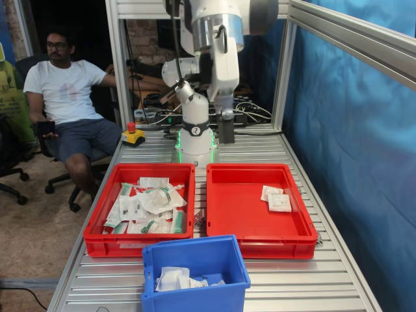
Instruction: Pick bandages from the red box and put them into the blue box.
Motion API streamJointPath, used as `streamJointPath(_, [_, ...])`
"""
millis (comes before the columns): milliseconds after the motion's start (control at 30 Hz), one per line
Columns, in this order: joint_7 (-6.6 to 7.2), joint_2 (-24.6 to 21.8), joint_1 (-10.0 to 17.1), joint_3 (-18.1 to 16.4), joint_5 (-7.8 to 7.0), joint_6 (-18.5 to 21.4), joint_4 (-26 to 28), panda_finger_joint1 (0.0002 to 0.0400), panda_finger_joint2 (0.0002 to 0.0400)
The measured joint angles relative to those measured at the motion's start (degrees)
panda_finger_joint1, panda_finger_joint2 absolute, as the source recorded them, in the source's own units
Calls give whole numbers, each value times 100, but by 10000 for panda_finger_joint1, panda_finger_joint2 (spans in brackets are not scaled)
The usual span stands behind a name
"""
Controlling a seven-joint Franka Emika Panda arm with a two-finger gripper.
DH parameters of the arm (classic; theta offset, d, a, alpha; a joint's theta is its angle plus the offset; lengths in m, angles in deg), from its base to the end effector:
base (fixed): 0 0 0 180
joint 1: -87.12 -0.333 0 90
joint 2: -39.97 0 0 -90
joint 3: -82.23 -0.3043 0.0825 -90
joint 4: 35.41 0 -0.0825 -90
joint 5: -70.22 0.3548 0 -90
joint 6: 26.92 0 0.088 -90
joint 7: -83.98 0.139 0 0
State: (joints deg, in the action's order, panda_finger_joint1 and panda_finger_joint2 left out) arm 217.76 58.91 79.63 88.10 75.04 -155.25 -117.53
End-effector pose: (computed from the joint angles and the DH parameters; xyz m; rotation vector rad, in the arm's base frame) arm 0.6817 0.0340 0.5248 -1.0574 2.4582 -0.1892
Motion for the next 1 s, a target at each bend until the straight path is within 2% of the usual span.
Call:
streamJointPath(267, [0, -75, 114, -22, -6, 86, -385, 400, 400])
streamJointPath(667, [0, -443, 251, -186, -183, 174, -1398, 400, 400])
streamJointPath(1000, [0, -715, 418, -335, -221, 191, -2026, 400, 400])
